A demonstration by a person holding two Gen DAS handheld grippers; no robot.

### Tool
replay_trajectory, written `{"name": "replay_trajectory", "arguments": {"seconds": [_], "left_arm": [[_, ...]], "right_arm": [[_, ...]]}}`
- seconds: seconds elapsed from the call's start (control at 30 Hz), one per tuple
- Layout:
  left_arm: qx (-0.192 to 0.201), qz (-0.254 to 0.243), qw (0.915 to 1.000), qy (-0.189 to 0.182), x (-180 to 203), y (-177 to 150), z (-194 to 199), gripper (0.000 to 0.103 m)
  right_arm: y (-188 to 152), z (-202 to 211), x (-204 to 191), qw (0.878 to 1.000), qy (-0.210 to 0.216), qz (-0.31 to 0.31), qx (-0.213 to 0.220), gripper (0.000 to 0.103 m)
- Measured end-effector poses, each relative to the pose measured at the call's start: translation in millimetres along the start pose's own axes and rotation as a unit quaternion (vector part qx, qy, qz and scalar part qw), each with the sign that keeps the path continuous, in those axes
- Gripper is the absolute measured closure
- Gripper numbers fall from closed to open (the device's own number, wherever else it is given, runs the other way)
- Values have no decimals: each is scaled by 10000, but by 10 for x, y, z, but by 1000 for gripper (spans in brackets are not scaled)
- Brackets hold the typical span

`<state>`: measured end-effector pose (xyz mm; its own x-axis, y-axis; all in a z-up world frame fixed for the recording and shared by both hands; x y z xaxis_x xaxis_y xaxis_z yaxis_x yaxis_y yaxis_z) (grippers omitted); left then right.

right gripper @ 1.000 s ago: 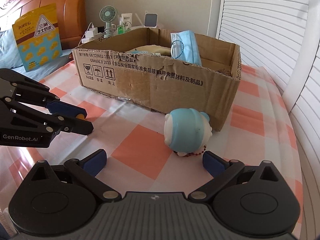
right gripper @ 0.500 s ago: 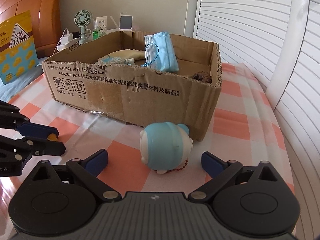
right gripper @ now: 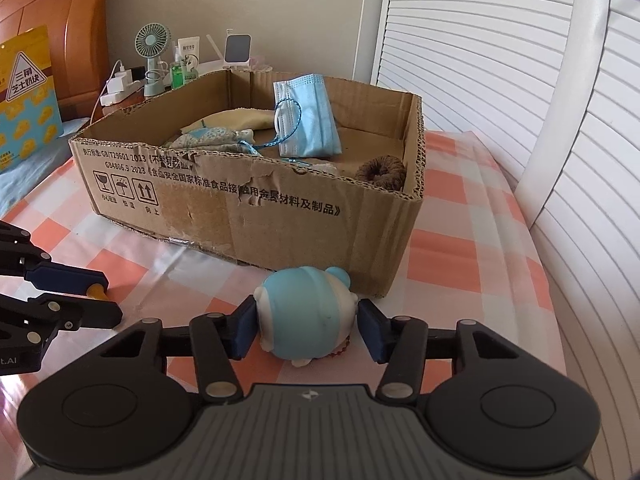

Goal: Organize soft objects
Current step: 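Lift the orange peg and ball toy and carry them over the box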

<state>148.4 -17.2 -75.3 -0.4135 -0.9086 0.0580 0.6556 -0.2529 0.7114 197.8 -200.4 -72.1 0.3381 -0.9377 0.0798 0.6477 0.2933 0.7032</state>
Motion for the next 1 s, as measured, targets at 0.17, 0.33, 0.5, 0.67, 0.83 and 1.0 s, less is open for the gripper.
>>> {"name": "replay_trajectory", "arguments": {"seconds": [0.17, 0.33, 0.5, 0.67, 0.83, 1.0], "left_arm": [[-17, -93, 9999, -135, 20, 29, 86, 83], [-13, -181, 9990, -410, 31, 163, 297, 83], [339, -410, 9979, -382, 28, 495, 561, 83], [791, -559, 9950, -260, -30, 929, 553, 83], [1095, -423, 9928, -227, -83, 1209, 349, 57], [1592, -395, 9862, 236, -135, 1091, 446, 5]], "right_arm": [[12, 145, -27, 9999, 42, 85, 54, 46], [83, 391, -20, 9996, 88, 185, 201, 46], [223, 673, 17, 9983, 166, 263, 490, 46], [401, 818, 80, 9968, 96, 263, 749, 46], [547, 818, 117, 9959, 41, 213, 879, 46], [718, 705, 159, 9959, -18, 214, 884, 46]]}}
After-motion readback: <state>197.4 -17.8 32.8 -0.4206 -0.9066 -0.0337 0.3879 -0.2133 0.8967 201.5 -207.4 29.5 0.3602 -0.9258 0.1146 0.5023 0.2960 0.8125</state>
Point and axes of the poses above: each gripper's, at about its wrist camera, not at the fingertips, and z roughly against the way its jaws point, x to its right, y to its top, the point moved 3 cm from there along -z, roughly the way its jaws point, and after that the axes turned 1 degree about -y, right-handed, at the moved point
